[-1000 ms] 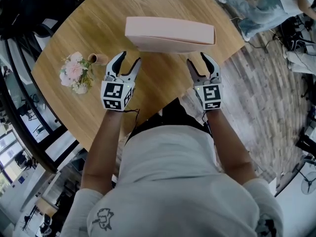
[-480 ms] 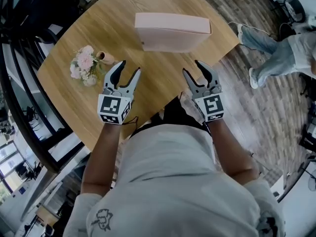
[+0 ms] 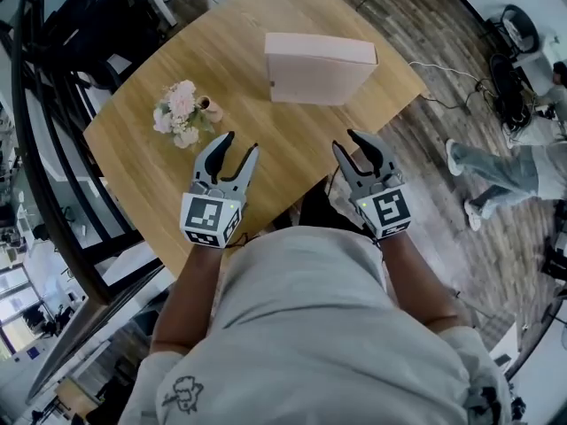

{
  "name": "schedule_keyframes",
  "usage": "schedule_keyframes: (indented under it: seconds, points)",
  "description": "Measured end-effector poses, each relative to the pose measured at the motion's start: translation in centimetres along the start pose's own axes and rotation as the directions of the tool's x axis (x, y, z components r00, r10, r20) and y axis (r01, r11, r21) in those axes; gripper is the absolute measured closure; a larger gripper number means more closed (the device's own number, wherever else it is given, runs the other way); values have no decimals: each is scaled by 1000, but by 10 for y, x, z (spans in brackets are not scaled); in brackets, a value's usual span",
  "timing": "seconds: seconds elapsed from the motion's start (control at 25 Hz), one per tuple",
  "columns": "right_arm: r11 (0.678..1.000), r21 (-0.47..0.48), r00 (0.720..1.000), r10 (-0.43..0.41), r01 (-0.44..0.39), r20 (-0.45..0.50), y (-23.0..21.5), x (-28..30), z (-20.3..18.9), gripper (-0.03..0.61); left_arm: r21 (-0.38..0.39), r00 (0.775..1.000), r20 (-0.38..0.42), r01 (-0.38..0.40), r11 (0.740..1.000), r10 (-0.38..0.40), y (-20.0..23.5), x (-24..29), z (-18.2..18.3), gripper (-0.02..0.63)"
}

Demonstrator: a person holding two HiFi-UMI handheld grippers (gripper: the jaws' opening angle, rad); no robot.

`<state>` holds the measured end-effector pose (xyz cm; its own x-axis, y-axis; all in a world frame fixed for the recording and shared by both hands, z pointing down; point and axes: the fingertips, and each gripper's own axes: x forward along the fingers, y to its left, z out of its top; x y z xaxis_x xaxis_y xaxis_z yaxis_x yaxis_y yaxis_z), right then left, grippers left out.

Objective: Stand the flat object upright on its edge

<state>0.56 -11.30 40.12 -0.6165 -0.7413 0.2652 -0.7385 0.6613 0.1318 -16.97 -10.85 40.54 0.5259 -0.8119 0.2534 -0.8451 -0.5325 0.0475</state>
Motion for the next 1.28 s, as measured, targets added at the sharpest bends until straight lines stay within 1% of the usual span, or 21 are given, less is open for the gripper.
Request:
schedule_keyframes:
  seconds: [0.08,0.16,0.32,0.48,0.72,0.92,1.0,1.16,1.28]
  points:
    - [1000,-4,1000,5,-4,24,8,-7,9,461,-1,1000,12,9,1000,-9,-6,-12,6,439]
    - [1000,-9,999,11,-11,46,16,-14,19,499,-1,999,23,22,1000,-22,-12,-25,11,465]
    - [1000,-19,999,11,-10,51,27,-27,28,567,9,999,32,37,999,-38,-21,-40,14,546]
    - [1000,-2,999,-2,2,54,29,-41,31,573,12,999,42,28,1000,-28,-26,-46,12,597]
    - [1000,3,998,20,-20,54,26,-54,33,574,23,998,57,33,999,-34,-41,-51,19,607]
    - [999,0,996,46,-46,72,16,-74,31,574,40,997,78,16,999,-19,-63,-53,31,607]
    - [998,0,996,57,-57,73,12,-84,29,574,48,997,81,9,999,-13,-75,-56,34,607]
    - [997,6,994,81,-82,75,5,-109,22,574,97,997,71,-5,995,-2,-105,-59,34,607]
    - [995,7,993,95,-96,68,-1,-134,10,574,80,996,87,-16,997,9,-132,-61,37,607]
